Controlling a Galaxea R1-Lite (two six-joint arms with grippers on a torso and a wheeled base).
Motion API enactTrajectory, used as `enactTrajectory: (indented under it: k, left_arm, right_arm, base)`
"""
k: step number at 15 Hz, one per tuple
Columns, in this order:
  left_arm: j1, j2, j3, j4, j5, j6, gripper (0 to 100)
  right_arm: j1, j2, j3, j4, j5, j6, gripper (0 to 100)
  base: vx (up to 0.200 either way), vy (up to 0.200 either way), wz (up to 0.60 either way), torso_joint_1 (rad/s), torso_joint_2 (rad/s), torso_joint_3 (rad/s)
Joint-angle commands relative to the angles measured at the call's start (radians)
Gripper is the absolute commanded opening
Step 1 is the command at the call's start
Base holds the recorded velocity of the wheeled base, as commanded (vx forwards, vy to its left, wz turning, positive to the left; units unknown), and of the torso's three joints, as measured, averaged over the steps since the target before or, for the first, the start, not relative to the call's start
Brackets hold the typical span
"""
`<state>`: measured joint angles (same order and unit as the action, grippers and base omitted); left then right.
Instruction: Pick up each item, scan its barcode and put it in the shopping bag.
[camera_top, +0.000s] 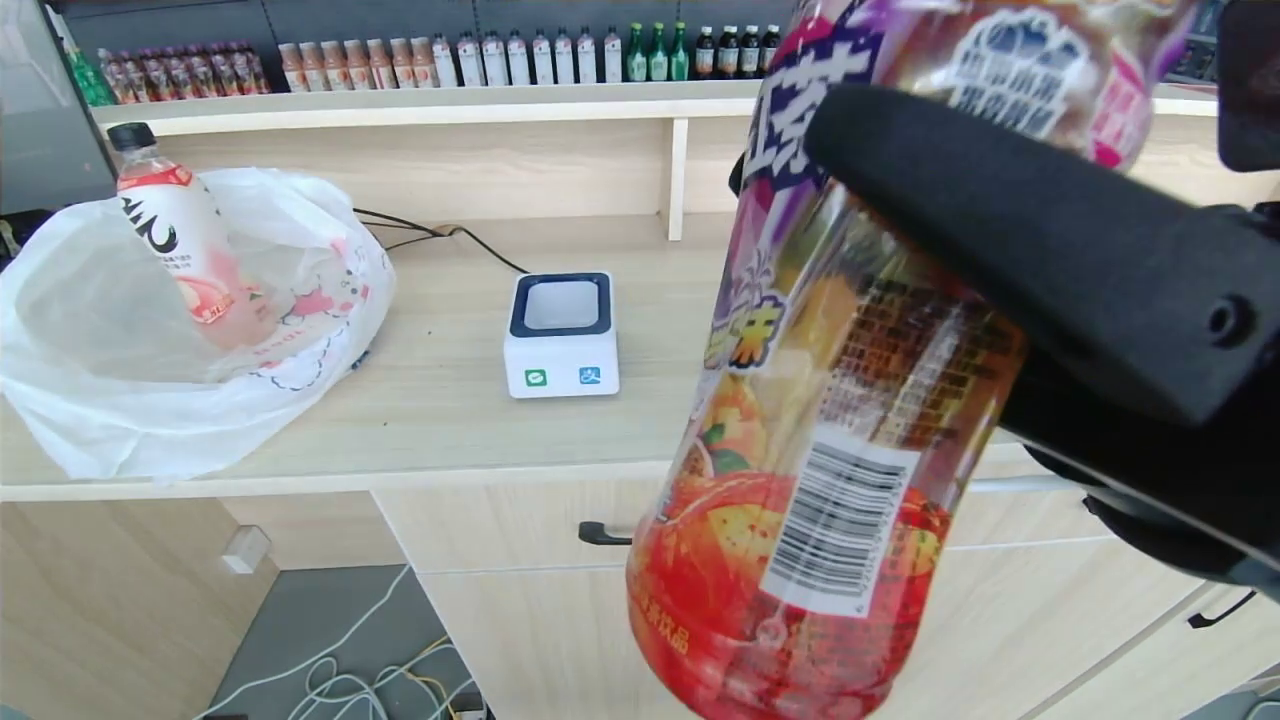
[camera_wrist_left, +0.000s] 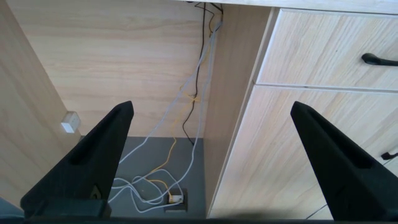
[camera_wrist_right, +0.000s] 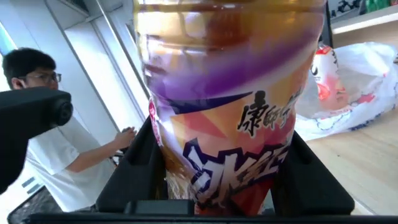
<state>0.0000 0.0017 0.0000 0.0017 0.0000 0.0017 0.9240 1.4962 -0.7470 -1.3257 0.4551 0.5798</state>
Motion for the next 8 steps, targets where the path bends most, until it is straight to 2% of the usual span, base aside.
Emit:
enactTrajectory:
  k: [1,8]
  left_arm:
    - [0.0,0.0,0.0,0.0,0.0,0.0,100]
    - [0.0,0.0,0.0,0.0,0.0,0.0,100]
  right_arm:
    - [0.007,0.036,-0.006,-0.021,-0.001,0.017,0]
    - [-0.007,0.113,-0.006,-0.073,-0.004,0.018,0]
  base:
    - [0.0,0.0,0.0,0.0,0.0,0.0]
    - [0.0,0.0,0.0,0.0,0.0,0.0]
